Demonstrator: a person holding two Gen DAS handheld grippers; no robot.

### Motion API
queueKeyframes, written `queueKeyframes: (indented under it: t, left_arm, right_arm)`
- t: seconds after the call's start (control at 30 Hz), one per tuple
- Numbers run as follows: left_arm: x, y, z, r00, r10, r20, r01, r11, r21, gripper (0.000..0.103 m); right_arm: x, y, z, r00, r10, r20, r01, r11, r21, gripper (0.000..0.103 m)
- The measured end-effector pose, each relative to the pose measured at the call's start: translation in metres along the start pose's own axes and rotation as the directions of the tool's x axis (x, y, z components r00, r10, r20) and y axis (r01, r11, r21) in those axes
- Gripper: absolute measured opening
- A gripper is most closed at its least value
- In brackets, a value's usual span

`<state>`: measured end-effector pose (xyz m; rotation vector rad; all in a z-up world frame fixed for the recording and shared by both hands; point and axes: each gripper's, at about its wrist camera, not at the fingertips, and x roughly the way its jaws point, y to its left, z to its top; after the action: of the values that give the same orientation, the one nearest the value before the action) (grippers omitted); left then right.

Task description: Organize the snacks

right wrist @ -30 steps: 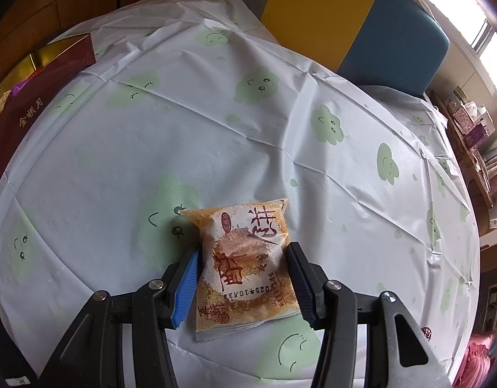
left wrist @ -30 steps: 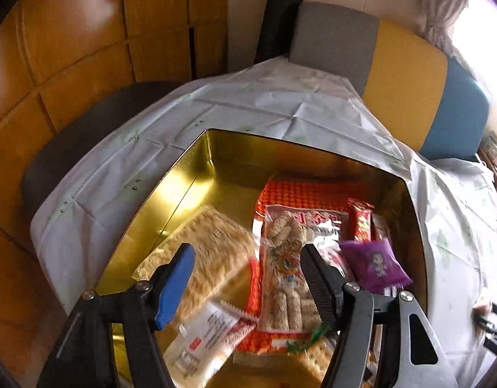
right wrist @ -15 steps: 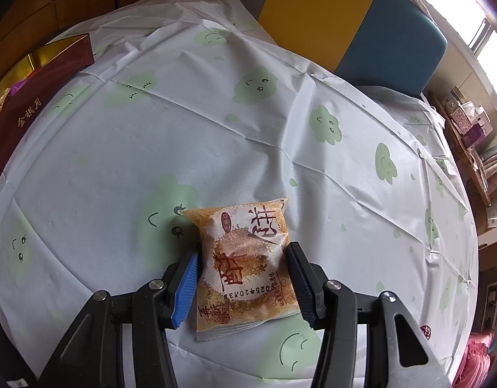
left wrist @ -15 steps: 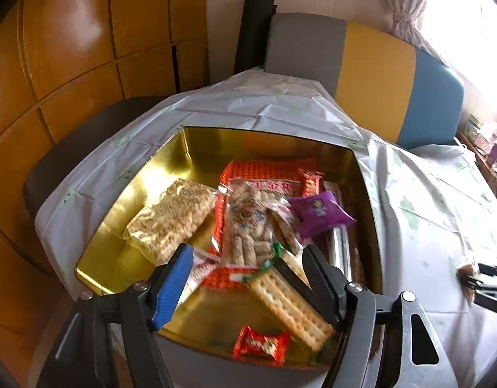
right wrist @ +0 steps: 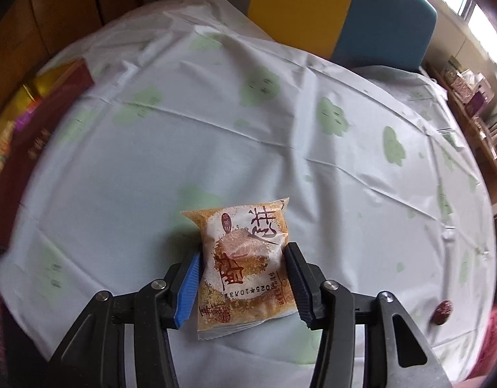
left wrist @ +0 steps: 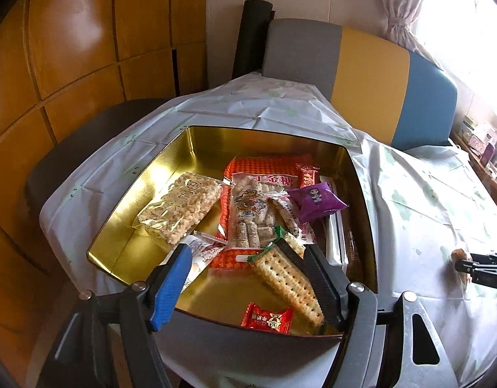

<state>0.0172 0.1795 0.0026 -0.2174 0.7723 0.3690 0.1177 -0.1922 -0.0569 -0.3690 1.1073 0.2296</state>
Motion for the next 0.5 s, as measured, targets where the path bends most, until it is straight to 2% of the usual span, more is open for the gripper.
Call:
queueKeyframes:
  t: [0.1,0.27,0.5]
  left_arm:
    - [-0.002,0.003,0.000,1.000,0.000,0.005,0.000,1.000,-0.008,0.072]
    - [-0.006,0.010,-0.001,1.000,0.011,0.015,-0.011,1.000,-0.018,0.072]
    - [-0.010,0.026,0.000,0.998,0.050,0.026,-0.049,0.998,-0.048,0.073]
  right_arm:
    - [-0.012,0.016,0.007,0.998,0.058,0.035,-0.058,0.998,0.008,0.051]
    - [-0.036,0.059,0.026,0.974,0.205,0.096,-0.203,0.979,-0.033,0.051]
    - [-0.062,0.136,0.054,0.914,0.382,0.137,-0.367,0.922,-0.121,0.051]
